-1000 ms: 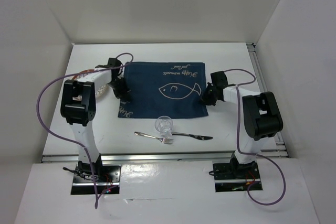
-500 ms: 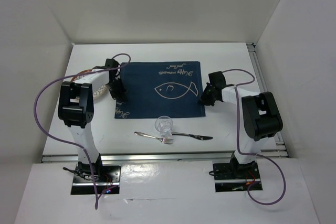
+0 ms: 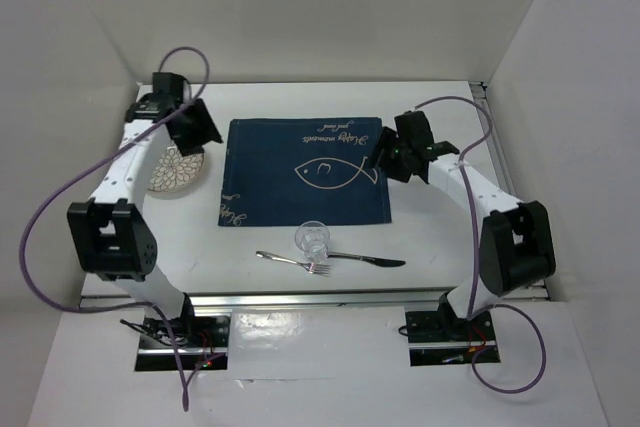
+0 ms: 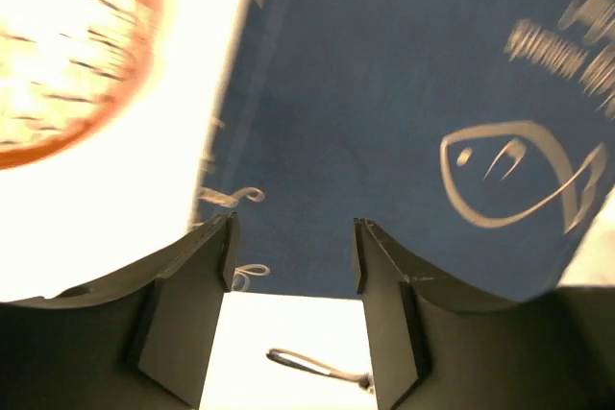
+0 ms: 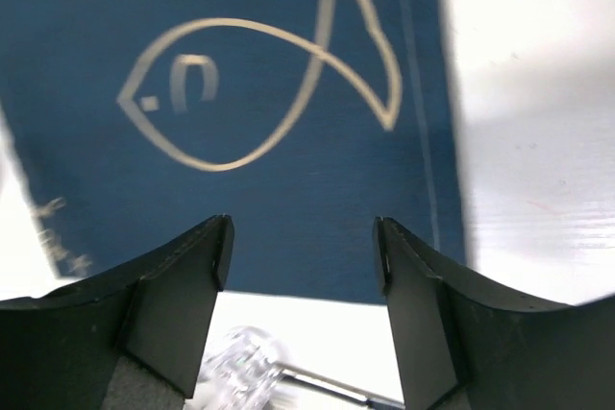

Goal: Set the dinner table for one person

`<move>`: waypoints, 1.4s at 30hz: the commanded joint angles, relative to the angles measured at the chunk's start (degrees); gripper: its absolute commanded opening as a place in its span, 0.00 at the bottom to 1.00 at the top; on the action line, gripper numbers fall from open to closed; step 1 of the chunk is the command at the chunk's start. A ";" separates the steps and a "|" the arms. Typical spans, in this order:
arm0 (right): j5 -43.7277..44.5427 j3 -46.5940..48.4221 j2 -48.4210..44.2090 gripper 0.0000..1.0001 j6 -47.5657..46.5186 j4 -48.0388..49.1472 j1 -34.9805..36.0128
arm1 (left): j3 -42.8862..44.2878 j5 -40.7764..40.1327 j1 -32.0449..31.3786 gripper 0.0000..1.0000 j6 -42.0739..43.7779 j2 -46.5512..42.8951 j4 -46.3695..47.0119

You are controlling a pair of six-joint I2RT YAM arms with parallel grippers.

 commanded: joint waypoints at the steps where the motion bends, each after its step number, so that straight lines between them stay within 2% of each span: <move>1: 0.10 2.41 -6.09 0.72 -2.25 -2.70 0.76 | -2.14 -2.26 7.15 0.67 -0.33 -6.41 -1.96; 7: -2.45 -2.50 -13.48 0.78 -2.87 -1.47 1.29 | -11.81 -4.29 18.32 0.74 0.98 -11.61 4.36; 12: -3.77 -3.65 -14.63 0.81 -4.71 -2.44 1.29 | -17.17 8.52 25.88 0.77 -0.69 -9.44 6.21; 14: -3.78 -3.65 -14.11 0.81 -5.50 -4.10 1.29 | -19.46 10.74 27.81 0.86 -2.00 -8.64 9.88; 17: -4.39 -4.36 -14.88 0.82 -5.51 -4.11 1.29 | -21.75 10.41 29.13 0.91 -3.50 -6.79 11.40; 19: -4.92 -6.02 -16.29 0.82 -6.12 -3.59 1.29 | -21.76 10.40 29.84 0.91 -4.11 -5.39 13.59; 20: -4.92 -6.03 -16.30 0.85 -6.12 -3.58 1.29 | -21.76 10.40 29.84 0.89 -4.12 -3.64 14.12; 25: -4.92 -7.43 -17.70 0.85 -6.65 -2.97 1.29 | -20.53 9.60 29.84 0.78 -5.52 1.03 16.06; 34: -4.92 -7.43 -16.65 0.86 -7.18 -2.97 1.29 | -19.12 8.46 29.84 0.72 -9.39 9.29 21.15; 37: -4.92 -7.43 -16.65 0.86 -7.70 -3.50 1.29 | -18.07 8.99 29.84 0.59 -9.92 10.18 22.48; 38: -4.40 -7.43 -16.65 0.86 -7.70 -3.50 1.29 | -18.07 8.99 29.84 0.51 -9.92 10.87 22.48; 39: -4.39 -7.43 -16.65 0.86 -7.70 -4.10 1.29 | -18.07 9.60 29.84 0.30 -9.92 10.88 22.48; 41: -4.39 -7.43 -16.65 0.86 -7.70 -4.11 1.29 | -16.67 9.60 29.84 0.06 -9.92 10.88 21.95; 42: -4.39 -7.43 -16.65 0.86 -7.70 -4.11 1.29 | -16.66 10.56 29.84 0.00 -9.92 10.88 21.26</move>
